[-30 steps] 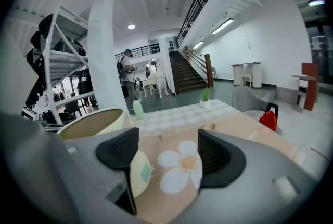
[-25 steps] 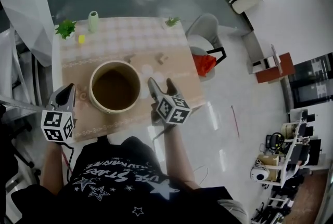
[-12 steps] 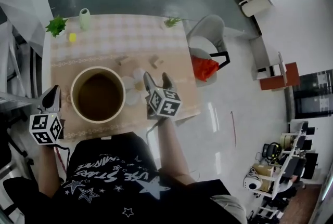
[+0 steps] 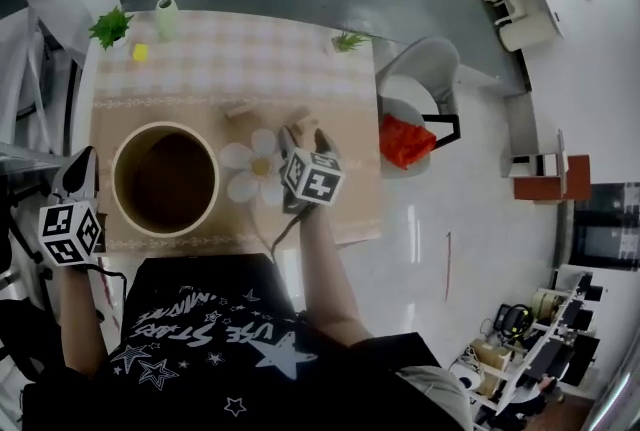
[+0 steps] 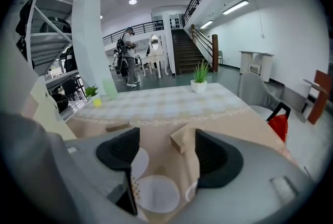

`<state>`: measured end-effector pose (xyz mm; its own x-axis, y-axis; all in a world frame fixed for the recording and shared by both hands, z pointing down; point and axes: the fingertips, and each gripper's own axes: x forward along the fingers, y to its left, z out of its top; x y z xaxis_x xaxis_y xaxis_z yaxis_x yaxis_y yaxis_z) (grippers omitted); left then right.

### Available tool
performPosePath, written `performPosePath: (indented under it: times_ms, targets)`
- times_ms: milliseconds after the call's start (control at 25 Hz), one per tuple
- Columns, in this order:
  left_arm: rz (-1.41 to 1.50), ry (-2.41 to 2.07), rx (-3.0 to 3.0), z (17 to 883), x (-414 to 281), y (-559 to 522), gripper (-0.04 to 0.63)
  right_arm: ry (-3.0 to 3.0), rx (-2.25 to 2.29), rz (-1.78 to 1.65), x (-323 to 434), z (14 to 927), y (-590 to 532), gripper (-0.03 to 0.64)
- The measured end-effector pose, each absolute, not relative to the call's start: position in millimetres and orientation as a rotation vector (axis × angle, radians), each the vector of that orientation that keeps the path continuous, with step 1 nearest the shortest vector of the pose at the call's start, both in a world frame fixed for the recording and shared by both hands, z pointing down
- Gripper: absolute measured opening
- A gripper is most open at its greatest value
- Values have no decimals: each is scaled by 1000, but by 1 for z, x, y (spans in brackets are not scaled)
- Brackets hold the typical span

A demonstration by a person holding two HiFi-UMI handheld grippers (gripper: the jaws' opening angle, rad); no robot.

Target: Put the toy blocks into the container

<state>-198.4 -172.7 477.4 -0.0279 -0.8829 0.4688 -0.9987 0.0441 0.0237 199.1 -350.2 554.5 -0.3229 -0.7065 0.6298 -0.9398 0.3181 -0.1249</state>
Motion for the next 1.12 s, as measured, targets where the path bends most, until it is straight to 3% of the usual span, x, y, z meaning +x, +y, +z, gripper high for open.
performPosePath:
  times_ms: [520,560,640,680,800,1120]
  targets:
    - [440,-2028,1810,478,-191,-163,11,-2031,1372,634,193,595,-372,337]
    - [440,-2033,1801,478,-192,-160,11,-2014,1391,625,196,595,-373,307]
    - [440,-2043,1784,479,-195,-154,11,-1973,1437,607,202,594,-376,183]
    - [439,-2046,1777,480,-197,-151,11,-1954,1455,605,204,594,-376,163]
    - [428,-2049,1766,483,-199,-145,11,-1917,1476,605,208,596,-374,123]
    - [399,-2025,1823,479,-199,-145,11,-2020,1458,557,195,562,-360,118]
